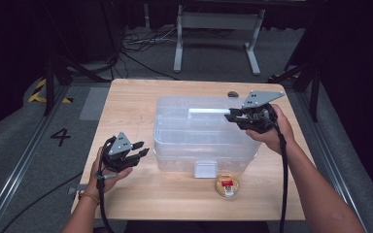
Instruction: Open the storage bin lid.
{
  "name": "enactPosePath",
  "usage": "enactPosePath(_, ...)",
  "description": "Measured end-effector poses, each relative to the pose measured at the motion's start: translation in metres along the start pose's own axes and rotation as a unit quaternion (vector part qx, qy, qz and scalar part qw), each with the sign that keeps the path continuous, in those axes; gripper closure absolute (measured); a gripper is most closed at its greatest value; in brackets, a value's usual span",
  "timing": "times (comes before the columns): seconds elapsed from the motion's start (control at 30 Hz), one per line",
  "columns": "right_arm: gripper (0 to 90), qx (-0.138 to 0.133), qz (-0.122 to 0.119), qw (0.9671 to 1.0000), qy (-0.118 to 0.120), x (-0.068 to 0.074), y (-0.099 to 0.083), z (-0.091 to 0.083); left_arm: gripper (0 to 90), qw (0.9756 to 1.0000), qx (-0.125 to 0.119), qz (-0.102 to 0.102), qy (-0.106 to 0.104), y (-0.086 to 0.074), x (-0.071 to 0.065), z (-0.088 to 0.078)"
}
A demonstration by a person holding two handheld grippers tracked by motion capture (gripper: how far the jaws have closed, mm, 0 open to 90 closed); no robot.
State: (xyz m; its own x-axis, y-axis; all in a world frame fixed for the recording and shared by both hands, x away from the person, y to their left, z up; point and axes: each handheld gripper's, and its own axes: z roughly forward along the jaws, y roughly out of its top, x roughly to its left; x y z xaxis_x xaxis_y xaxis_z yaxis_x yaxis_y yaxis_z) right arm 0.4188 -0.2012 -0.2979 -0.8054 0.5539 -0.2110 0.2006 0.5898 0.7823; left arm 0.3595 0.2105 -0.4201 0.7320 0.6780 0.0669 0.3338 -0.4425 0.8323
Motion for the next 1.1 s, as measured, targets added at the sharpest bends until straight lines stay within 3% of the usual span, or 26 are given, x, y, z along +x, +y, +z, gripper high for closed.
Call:
enactPosePath(0.13, 75.4, 0.009, 0.005, 0.9999, 0.002, -0.003, 0.005, 0.000, 62.0, 0.9999, -0.011, -0.008, 0.009, 0.002, 0.002, -0.006)
enactPosePath(0.3, 75.3, 0.017, 0.027, 0.9995, 0.000, -0.008, 0.011, 0.000, 52.7, 0.9992, -0.016, -0.011, 0.034, 0.002, 0.001, -0.011)
enactPosePath(0.57, 74.9, 0.027, 0.041, 0.9988, 0.002, -0.017, 0.022, 0.000, 52.9, 0.9992, -0.027, -0.010, 0.027, 0.007, -0.002, -0.014)
enactPosePath(1.1, 74.4, 0.034, 0.049, 0.9982, -0.004, -0.028, 0.033, 0.001, 52.6, 0.9997, -0.023, 0.004, 0.005, 0.012, -0.016, -0.005)
